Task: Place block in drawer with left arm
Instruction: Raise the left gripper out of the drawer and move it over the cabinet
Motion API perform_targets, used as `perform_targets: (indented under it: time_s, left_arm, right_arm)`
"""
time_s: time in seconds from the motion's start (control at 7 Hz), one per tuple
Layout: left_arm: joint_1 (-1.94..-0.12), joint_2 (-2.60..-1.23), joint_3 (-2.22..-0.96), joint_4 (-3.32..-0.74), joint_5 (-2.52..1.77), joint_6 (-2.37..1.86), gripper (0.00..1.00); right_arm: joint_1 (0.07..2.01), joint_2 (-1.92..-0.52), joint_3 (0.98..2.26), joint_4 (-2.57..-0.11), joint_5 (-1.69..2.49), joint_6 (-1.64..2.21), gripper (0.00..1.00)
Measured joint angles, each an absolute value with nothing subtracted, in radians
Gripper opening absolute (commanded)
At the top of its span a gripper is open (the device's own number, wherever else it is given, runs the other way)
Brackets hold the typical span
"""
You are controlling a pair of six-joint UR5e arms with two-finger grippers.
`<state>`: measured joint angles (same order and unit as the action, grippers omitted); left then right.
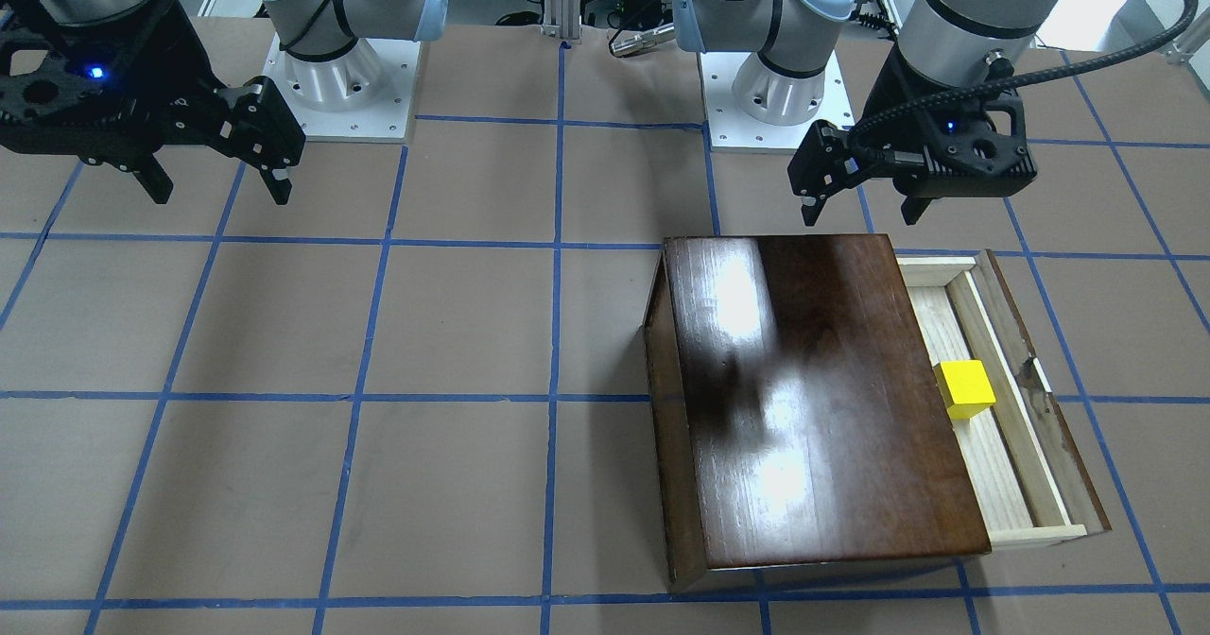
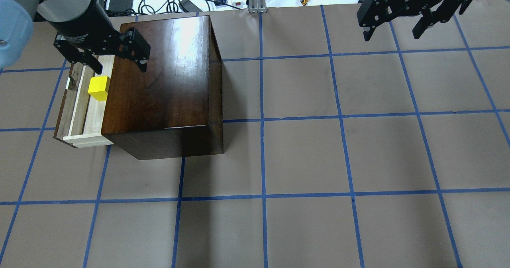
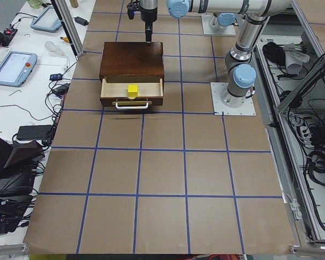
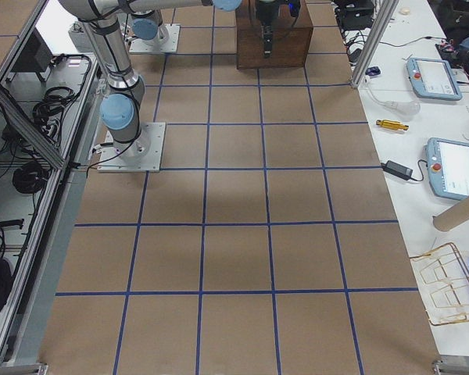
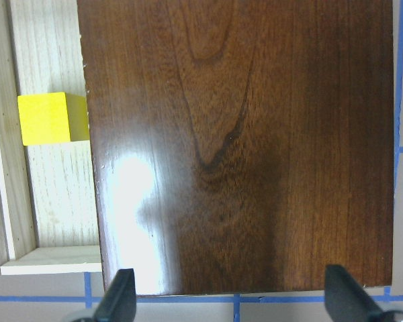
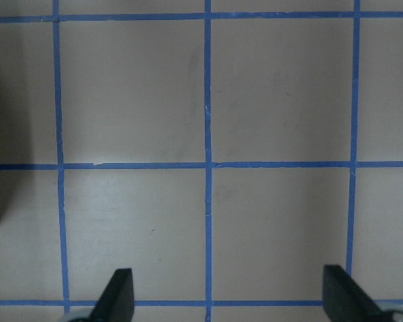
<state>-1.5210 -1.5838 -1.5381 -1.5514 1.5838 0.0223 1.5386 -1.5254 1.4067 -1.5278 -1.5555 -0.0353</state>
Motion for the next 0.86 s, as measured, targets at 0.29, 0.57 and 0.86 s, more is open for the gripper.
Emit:
perform_targets:
  time_s: [0.29,0.57,0.86]
  left_arm:
    - [-1.523,-1.587,-1.536,-1.551,1.585,0.018,1.0]
    - [-1.525,-1.59,-1.534,-1.55,1.584,0.006,1.0]
    - [-1.526,-1.591,-1.534,-1.548,1.583,-0.009,1.0]
  right_arm:
    - [1.538,-1.525,1.407,-1.528,-1.555,-0.035,1.0]
    - [1.538,-1.525,1.407,-1.528,-1.556,-0.035,1.0]
    - [1.538,-1.525,1.407,-1.528,-1.557,-0.035,1.0]
